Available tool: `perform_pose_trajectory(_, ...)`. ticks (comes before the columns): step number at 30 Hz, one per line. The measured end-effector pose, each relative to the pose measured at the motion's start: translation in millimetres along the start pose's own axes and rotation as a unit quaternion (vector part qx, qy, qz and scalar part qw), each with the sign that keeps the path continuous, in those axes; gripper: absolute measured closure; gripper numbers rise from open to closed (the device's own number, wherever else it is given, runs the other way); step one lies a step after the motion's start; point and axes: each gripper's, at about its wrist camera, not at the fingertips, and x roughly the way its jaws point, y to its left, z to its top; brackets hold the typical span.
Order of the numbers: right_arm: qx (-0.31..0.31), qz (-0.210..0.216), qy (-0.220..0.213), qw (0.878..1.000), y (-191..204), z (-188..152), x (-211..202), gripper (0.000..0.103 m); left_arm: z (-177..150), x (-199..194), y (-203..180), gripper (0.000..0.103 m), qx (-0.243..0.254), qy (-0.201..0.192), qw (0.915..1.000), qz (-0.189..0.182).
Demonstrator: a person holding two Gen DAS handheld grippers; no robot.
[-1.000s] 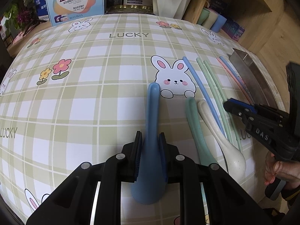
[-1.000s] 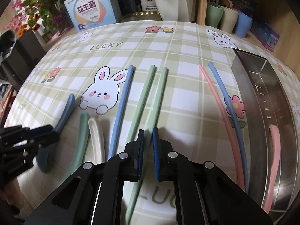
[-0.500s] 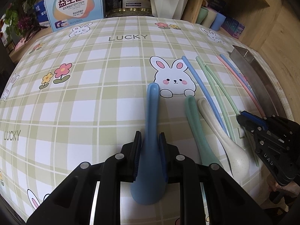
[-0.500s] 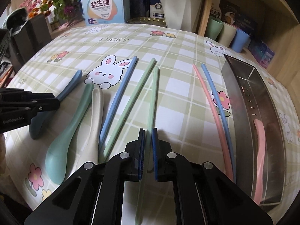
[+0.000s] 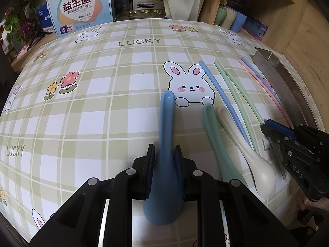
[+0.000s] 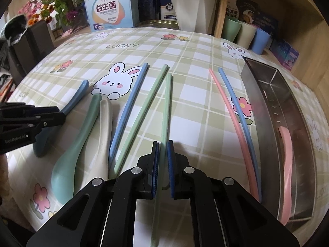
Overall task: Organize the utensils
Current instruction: 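Hold the blue spoon in the left gripper and green chopstick in the right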
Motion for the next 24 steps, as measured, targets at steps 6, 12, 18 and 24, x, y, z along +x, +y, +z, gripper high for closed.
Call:
perform_pose_trajectory(6, 0.006, 0.008, 0.0, 1.0, -2.2, 0.0, 0.1, 0.095, 1.3, -0.5, 0.7, 0.085, 0.002, 0.01, 0.9999, -0.008)
perform_pose_trajectory(12, 0.013, 0.018, -0.001, 1.0, -5.0, -0.7, 0.3, 0.095, -2.4, -5.8, 12.3, 0.087, -0.018, 0.019, 0.9988, -0.041)
perform_pose_trajectory(18, 0.021, 0.024, -0.001, 0.999, -6.9, -1.1, 0.2, 0.095, -9.3, -20.8, 12.1, 0.087, -0.032, 0.008, 0.9978, -0.057)
perform_pose_trajectory(24, 0.023, 0.027, -0.002, 0.999, -8.6, -1.6, -0.2, 0.095, -6.1, -27.1, 9.9, 0.087, -0.031, 0.003, 0.9982, -0.051)
